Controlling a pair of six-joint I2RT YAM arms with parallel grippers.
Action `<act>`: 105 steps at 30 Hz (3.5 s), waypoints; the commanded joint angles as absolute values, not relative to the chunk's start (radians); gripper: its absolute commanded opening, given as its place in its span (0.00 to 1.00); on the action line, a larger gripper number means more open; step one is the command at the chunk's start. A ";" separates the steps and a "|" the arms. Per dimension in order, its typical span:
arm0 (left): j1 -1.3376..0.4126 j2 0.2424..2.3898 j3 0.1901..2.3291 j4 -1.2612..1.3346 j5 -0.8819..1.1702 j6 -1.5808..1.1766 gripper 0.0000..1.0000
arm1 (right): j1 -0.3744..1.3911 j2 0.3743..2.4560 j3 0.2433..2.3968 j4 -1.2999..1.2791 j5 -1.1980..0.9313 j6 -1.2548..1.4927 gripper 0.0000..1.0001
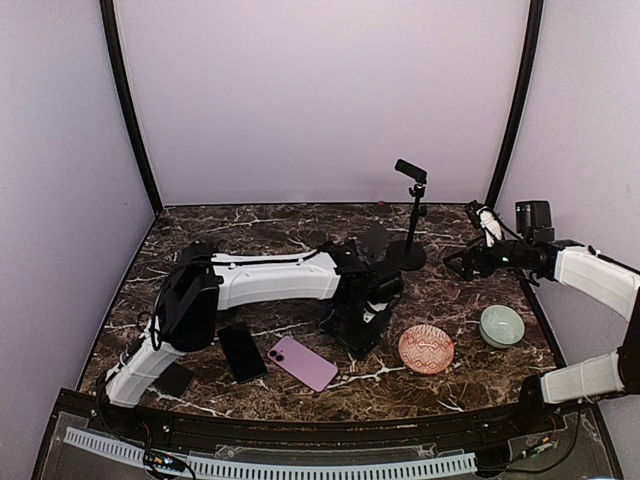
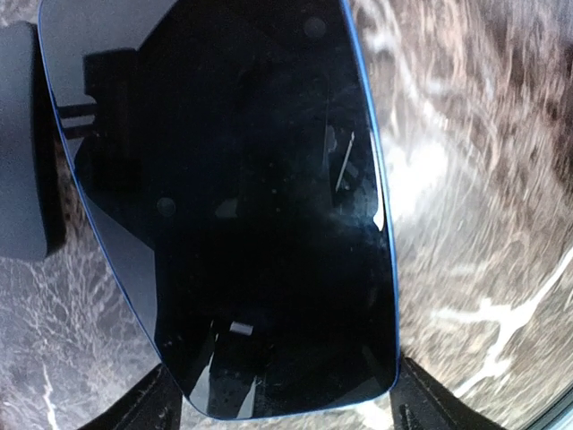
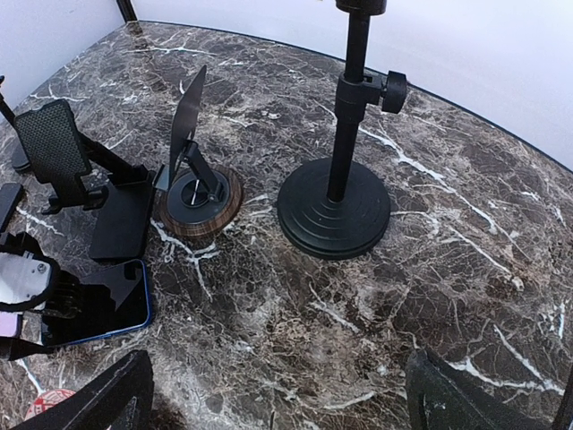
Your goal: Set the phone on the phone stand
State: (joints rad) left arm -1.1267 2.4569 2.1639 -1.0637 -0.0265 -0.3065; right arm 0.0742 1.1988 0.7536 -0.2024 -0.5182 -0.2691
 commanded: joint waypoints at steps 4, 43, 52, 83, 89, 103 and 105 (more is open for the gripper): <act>-1.129 2.365 2.075 -1.207 0.019 -0.275 0.70 | 0.081 1.205 0.778 -0.189 -0.505 -0.278 0.98; -1.098 2.439 2.109 -1.157 0.057 -0.249 0.75 | 0.083 1.198 0.782 -0.198 -0.493 -0.282 0.98; -1.098 2.428 2.100 -1.161 0.055 -0.260 0.43 | 0.083 1.159 0.761 -0.186 -0.500 -0.281 0.98; -1.250 1.991 1.800 -0.702 -0.438 -0.346 0.00 | 0.079 1.128 0.970 -0.420 -0.693 -0.160 0.86; -1.252 1.908 1.696 -0.478 -0.543 -0.346 0.00 | 0.147 1.170 1.050 -0.517 -0.759 -0.075 0.73; -1.252 1.921 1.699 -0.275 -0.637 -0.194 0.00 | 0.365 1.346 1.189 -0.451 -0.805 0.043 0.63; -1.251 1.923 1.698 -0.265 -0.628 -0.192 0.00 | 0.374 1.355 1.182 -0.438 -0.806 0.055 0.59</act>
